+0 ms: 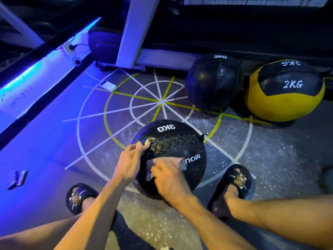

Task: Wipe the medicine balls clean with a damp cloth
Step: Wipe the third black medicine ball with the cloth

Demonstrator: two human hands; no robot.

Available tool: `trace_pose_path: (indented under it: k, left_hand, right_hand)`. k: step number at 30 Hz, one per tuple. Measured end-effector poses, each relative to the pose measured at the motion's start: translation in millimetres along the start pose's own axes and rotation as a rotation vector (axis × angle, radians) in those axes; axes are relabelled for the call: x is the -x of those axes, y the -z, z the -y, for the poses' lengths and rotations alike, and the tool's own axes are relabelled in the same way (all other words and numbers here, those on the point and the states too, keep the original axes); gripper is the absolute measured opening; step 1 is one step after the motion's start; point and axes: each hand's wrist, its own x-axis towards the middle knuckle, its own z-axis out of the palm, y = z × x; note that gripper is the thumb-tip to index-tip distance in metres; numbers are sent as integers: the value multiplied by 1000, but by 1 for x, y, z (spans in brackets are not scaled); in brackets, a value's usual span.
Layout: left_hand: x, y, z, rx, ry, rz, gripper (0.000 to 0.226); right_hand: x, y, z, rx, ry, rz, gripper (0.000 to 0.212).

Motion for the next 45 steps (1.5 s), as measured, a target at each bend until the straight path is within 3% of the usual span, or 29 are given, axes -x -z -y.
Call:
trace_pose_path:
  k: [2,4,6,7,11,12,15,16,17,20,21,23,26,27,29,31,32,36,40,45]
  left_hand:
    - [1,0,0,-34,-5,9,80]
    - [1,-2,-5,-53,0,6,81]
    - [-1,-7,-6,-69,-8,-18,68]
    - [0,-10,-3,-96,-22,-38,62]
    - [9,-16,19,-226,-38,-163,50]
    - [12,-15,24,-225,-30,-172,51]
    - [14,-10,32,-223,-22,-171,52]
    - [15,-9,33,-219,-21,-174,51]
    - [15,-9,34,-207,-26,-170,51]
    - [14,-2,37,-201,-26,-164,49]
    - [14,-1,38,-219,-33,-152,48]
    - [14,-3,36,-230,-51,-132,46]
    - [11,-8,26,-235,-38,-163,44]
    - [12,-10,23,-231,-38,-160,45]
    - [11,-9,21,-227,-48,-154,46]
    - [11,-7,25,-232,-49,-163,46]
    - [12,-7,26,-231,-61,-160,46]
    - [13,-9,29,-214,-88,-193,42]
    - [17,-10,33,-184,-75,-185,35]
    - [9,-9,12,-191,-138,-181,70]
  right_hand:
    - [5,28,-34,-86,-211,-207,20]
    - [8,53,-61,-170,-553,-376,15]
    - [4,52,-62,-280,-835,-507,12]
    - [4,47,-51,-285,-791,-505,13]
    - [14,35,-30,-162,-118,-231,25]
    - [14,40,-48,-156,-121,-236,23]
    - [10,54,-86,-259,-692,-365,15]
    - [7,51,-86,-289,-790,-384,15]
    - [4,46,-74,-308,-753,-376,15]
    - [-1,34,-23,-332,-267,-241,13]
    - [-3,34,-24,-294,-195,-214,12]
    - [-6,39,-51,-284,-361,-250,9]
    - [-2,49,-97,-291,-878,-317,10]
    - [3,48,-95,-274,-889,-321,10]
    - [8,44,-61,-299,-618,-332,10]
    - [12,38,-37,-304,-249,-175,11]
    - [11,36,-39,-265,-158,-121,12]
    - [-21,53,-63,-233,-415,-236,13]
    - [-45,60,-65,-188,-452,-306,16]
    - [-35,41,-46,-67,-365,-253,31]
